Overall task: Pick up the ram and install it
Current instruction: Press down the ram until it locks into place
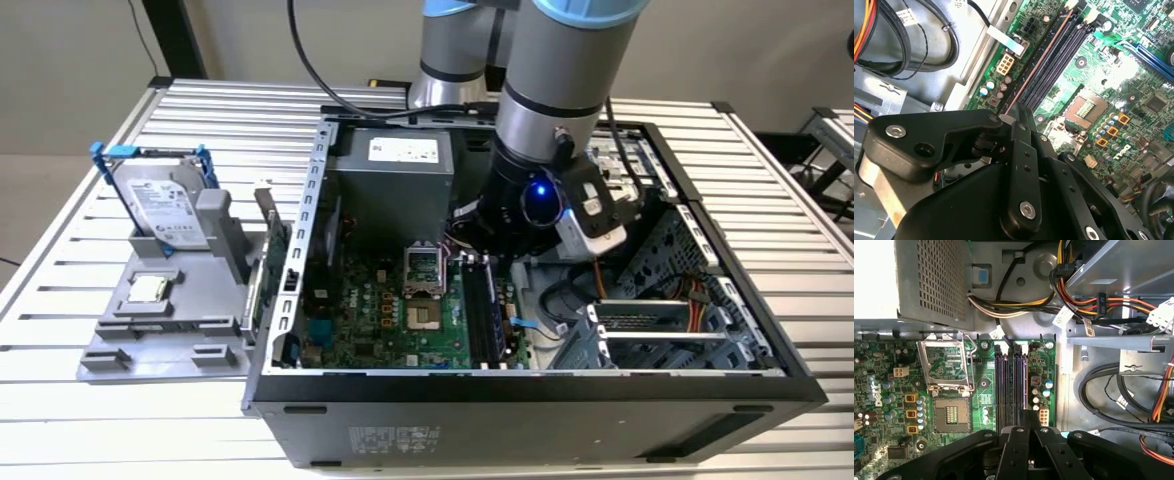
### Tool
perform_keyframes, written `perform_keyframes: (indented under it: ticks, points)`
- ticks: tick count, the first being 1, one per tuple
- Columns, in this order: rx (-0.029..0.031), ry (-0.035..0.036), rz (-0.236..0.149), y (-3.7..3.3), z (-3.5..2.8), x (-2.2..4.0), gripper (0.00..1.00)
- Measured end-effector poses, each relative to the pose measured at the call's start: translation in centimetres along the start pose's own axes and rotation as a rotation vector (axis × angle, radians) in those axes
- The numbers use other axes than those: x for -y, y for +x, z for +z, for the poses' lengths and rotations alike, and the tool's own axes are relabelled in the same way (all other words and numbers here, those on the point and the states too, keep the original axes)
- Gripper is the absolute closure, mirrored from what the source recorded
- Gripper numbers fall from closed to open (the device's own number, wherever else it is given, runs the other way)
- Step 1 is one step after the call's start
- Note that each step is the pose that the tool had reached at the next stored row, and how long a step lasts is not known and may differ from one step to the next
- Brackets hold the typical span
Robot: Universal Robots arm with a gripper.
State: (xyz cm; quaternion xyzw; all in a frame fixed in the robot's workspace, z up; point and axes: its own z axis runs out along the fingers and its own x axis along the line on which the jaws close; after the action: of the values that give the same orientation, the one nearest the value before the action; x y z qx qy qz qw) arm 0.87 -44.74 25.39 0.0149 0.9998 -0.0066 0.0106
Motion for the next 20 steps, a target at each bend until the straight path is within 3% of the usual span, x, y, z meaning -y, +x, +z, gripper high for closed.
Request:
perform_keyframes:
  ticks: [5, 7, 12, 20]
  points:
    - [-0.0015, -0.0503, 0.001, -0.03, 0.01, 0.72, 1.00]
    - [-0.0019, -0.0620, 0.001, -0.04, 0.02, 0.89, 1.00]
    - [-0.0020, -0.0622, -0.006, -0.05, 0.02, 0.90, 1.00]
    - [-0.0028, -0.0650, -0.148, -0.05, 0.02, 0.90, 1.00]
